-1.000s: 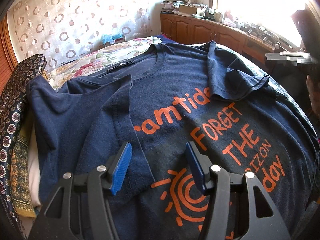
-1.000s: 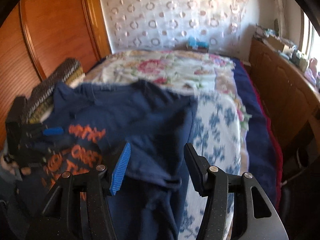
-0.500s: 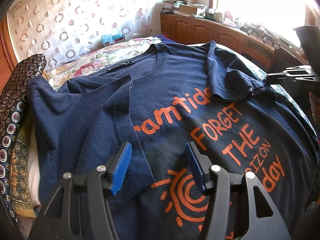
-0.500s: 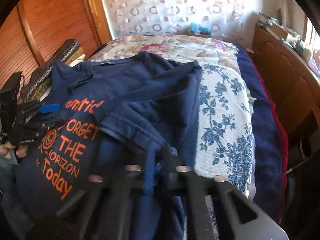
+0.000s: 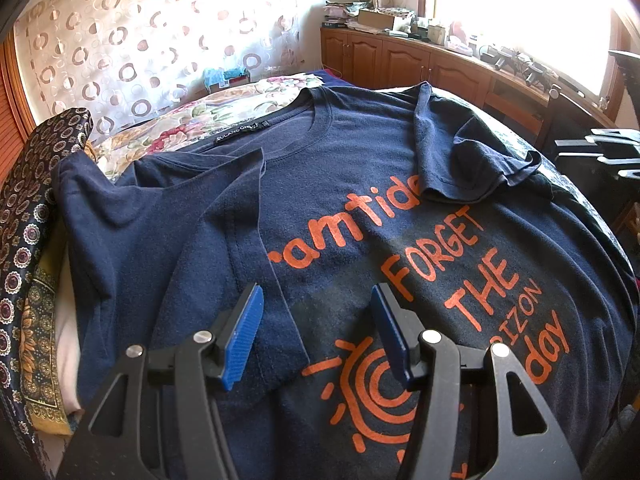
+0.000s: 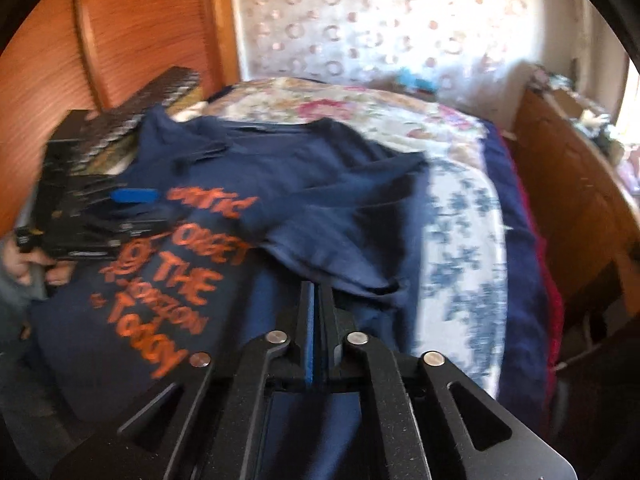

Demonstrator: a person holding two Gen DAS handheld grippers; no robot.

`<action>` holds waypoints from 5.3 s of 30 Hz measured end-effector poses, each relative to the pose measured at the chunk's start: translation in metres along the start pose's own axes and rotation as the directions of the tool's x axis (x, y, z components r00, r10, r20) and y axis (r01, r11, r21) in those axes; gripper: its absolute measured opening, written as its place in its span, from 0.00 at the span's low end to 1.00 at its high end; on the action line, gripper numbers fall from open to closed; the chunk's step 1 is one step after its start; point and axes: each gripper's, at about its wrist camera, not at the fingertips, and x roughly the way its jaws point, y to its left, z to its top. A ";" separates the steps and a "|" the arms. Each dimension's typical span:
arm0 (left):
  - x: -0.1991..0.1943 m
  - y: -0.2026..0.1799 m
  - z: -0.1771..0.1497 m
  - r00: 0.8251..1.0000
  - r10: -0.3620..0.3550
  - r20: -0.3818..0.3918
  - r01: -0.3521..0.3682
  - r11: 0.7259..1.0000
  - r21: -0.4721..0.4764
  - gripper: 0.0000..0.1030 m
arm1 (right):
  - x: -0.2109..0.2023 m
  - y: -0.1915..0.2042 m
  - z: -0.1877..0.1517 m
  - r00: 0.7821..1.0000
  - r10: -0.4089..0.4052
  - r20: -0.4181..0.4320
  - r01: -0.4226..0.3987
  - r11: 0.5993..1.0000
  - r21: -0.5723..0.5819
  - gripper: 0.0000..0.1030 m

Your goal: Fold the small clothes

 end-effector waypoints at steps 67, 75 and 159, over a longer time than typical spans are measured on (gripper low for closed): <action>-0.063 0.130 0.018 0.972 0.201 0.125 -0.170 0.961 -0.218 0.54 | 0.097 0.043 0.088 0.973 0.232 0.007 -0.230 0.968 -0.105 0.11; -0.043 0.135 0.040 0.978 0.187 0.089 -0.171 0.972 -0.163 0.45 | 0.094 0.012 0.092 0.990 0.135 0.046 -0.131 0.989 -0.069 0.63; -0.185 0.098 -0.142 0.985 0.107 0.136 -0.071 0.966 -0.247 0.43 | -0.110 0.003 -0.088 0.992 -0.022 0.122 0.012 0.997 0.076 0.70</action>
